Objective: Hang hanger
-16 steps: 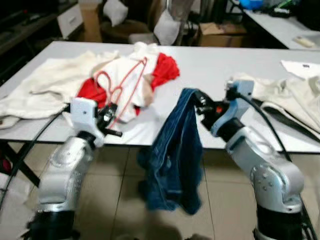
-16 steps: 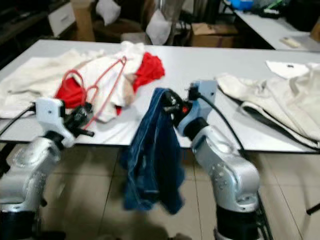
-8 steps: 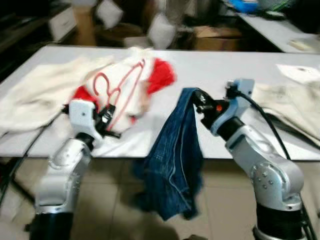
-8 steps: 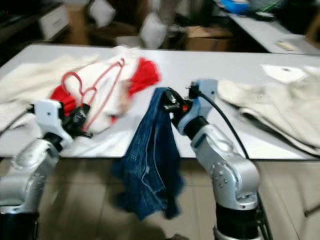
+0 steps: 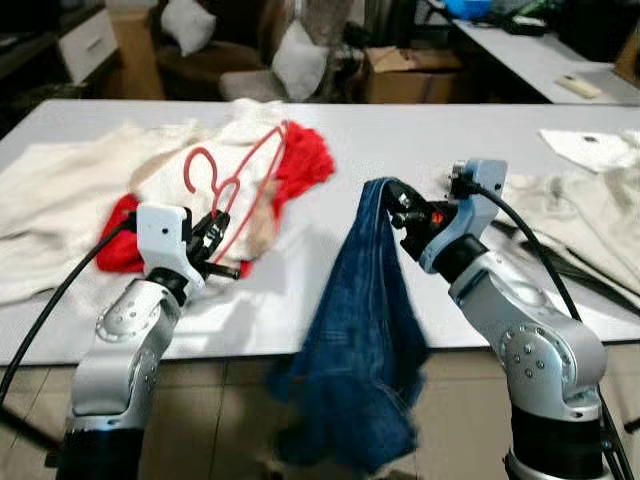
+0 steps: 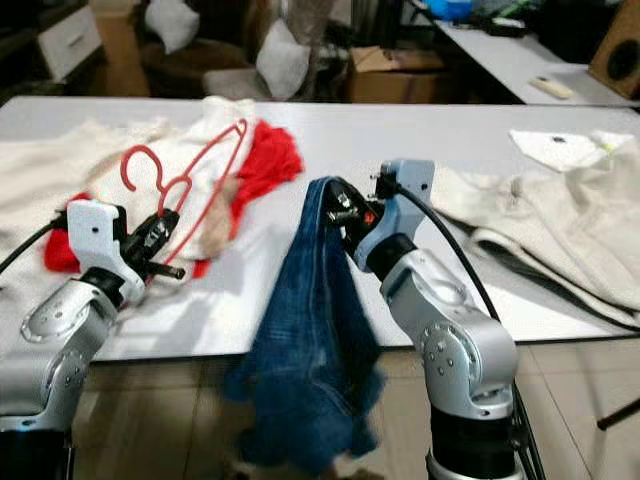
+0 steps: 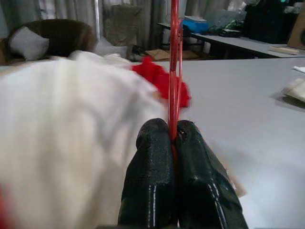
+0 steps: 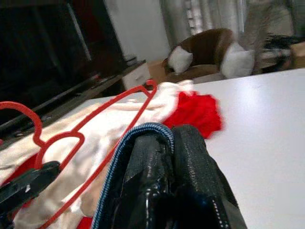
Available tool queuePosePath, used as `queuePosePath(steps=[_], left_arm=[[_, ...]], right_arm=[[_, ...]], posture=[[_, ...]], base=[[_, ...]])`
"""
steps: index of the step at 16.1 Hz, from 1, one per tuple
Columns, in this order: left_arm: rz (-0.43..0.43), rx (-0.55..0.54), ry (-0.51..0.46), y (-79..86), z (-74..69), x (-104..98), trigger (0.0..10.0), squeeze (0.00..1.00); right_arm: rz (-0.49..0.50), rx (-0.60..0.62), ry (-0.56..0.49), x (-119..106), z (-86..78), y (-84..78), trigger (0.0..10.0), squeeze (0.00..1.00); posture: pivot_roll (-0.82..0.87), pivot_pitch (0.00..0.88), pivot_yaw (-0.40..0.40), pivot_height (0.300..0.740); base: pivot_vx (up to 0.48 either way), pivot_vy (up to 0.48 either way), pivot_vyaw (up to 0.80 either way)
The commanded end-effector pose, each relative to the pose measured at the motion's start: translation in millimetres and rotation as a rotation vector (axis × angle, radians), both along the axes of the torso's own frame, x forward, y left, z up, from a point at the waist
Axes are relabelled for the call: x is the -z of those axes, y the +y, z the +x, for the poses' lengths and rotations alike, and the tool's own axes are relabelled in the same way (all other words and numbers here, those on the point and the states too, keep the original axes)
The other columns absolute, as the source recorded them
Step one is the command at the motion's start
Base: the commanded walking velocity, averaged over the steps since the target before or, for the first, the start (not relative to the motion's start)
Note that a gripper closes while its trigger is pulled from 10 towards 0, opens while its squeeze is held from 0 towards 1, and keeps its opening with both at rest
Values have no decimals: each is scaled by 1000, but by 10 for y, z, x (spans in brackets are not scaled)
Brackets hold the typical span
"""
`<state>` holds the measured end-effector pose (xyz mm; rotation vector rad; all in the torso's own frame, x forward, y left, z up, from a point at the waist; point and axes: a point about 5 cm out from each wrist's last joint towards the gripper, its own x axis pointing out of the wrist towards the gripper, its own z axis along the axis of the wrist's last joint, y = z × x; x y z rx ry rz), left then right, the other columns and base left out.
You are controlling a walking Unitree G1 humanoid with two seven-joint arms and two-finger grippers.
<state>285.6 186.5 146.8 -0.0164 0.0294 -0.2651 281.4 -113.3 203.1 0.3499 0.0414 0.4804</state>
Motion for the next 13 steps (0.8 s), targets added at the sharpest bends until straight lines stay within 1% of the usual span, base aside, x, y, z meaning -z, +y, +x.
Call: queuePosePath(steps=[1,6,8,9,10,11,12,13], left_arm=[[9,7,-19,-33,18,-48,10000,0],[11,-47,-31,34,19,-72,10000,0],[16,-72,-29,71,7,-56,10000,0],[24,-128,-20,132,19,-41,10000,0],[24,-147,-16,155,26,-38,10000,0],[22,-170,-17,192,33,-43,10000,0],[29,-206,-24,284,29,-61,10000,0],[35,-234,-24,335,24,-60,10000,0]], right_arm=[[11,13,-34,-84,-5,-44,10000,0],[-3,-38,-13,-49,-20,19,10000,0],[-11,-75,0,-28,8,85,10000,0],[-30,-90,0,-37,113,139,10000,0],[-40,-91,-3,-51,162,147,10000,0],[-57,-95,-14,-86,243,151,10000,0],[-87,-126,-77,-253,478,165,10000,0],[-125,-147,-145,-416,658,192,10000,0]], posture=[[-35,0,-13,705],[-32,0,-24,705],[-37,0,-26,705],[-38,0,-32,705],[-35,0,-35,705],[-34,0,-40,705],[-41,0,-40,705],[-47,0,-37,705]], base=[[349,0,0],[346,0,0],[351,0,0],[296,0,0],[251,0,0],[0,0,0],[0,0,0],[0,0,0]])
